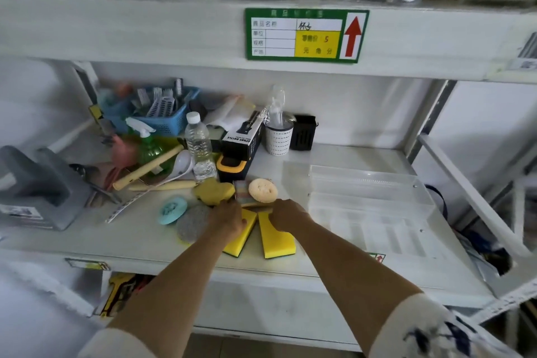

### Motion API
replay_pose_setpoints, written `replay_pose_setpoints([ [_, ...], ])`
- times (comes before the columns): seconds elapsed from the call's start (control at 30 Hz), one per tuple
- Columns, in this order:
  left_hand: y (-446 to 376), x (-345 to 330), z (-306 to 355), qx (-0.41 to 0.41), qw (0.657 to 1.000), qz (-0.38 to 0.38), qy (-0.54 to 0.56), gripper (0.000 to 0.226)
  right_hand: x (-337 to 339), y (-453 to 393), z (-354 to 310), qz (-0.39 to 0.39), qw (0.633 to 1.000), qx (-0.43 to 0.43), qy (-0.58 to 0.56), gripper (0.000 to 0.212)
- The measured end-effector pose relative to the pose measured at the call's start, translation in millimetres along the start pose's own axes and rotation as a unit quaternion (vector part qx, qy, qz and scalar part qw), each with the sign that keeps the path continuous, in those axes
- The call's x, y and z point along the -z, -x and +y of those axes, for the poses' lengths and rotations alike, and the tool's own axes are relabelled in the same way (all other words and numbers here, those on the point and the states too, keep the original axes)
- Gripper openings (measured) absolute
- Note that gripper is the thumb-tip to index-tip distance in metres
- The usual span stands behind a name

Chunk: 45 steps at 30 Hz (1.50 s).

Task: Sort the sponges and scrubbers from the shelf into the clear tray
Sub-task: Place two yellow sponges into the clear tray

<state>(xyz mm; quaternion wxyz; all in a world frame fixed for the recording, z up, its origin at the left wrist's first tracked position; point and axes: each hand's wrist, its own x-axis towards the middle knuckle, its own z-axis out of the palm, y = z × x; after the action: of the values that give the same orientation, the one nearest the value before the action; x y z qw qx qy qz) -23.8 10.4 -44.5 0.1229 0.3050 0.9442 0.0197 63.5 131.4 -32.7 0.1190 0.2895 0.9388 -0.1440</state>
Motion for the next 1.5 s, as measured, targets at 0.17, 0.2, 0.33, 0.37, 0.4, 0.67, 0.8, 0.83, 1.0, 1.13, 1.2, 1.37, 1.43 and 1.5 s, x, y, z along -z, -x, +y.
replay_pose_setpoints([
  [0.17,0,-2,2,0.012,1.000,0.005,0.004,0.053,-4,1,-2,0.010,1.000,-0.021,-0.013,0.033],
  [0.2,2,-2,4,0.017,1.000,0.004,0.006,0.054,-5,0,-2,0.014,1.000,-0.022,-0.017,0.033],
  [0.33,4,-1,8,0.023,1.000,0.014,0.013,0.060,-7,-1,-4,0.022,0.999,-0.033,-0.030,0.036],
  [0.37,5,-1,8,0.023,0.999,0.016,0.017,0.062,-7,0,-4,0.023,0.998,-0.041,-0.037,0.037],
  [0.4,6,1,8,0.023,0.999,0.019,0.022,0.063,-7,0,-4,0.028,0.998,-0.047,-0.045,0.038],
  [0.67,13,13,4,0.039,0.994,0.022,0.096,0.051,2,9,-1,0.035,0.993,-0.062,-0.097,0.040],
  [0.8,17,34,7,0.071,0.980,0.020,0.183,0.052,25,15,2,0.038,0.987,-0.061,-0.144,0.047],
  [0.83,18,39,10,0.072,0.976,0.022,0.204,0.054,32,17,1,0.040,0.984,-0.065,-0.158,0.049],
  [1.0,23,63,33,0.057,0.969,0.051,0.235,0.058,61,29,6,0.071,0.977,-0.067,-0.189,0.045],
  [1.13,29,71,62,0.045,0.960,0.062,0.270,0.066,80,44,19,0.114,0.972,-0.075,-0.191,0.048],
  [1.2,33,72,78,0.031,0.955,0.072,0.285,0.073,89,53,27,0.134,0.970,-0.090,-0.180,0.054],
  [1.37,43,66,115,-0.001,0.957,0.066,0.282,0.065,96,76,57,0.183,0.965,-0.126,-0.137,0.048],
  [1.43,46,61,123,-0.014,0.952,0.062,0.298,0.058,91,83,70,0.190,0.964,-0.133,-0.132,0.044],
  [1.5,48,56,128,-0.021,0.954,0.060,0.293,0.060,84,88,80,0.194,0.962,-0.139,-0.135,0.041],
])
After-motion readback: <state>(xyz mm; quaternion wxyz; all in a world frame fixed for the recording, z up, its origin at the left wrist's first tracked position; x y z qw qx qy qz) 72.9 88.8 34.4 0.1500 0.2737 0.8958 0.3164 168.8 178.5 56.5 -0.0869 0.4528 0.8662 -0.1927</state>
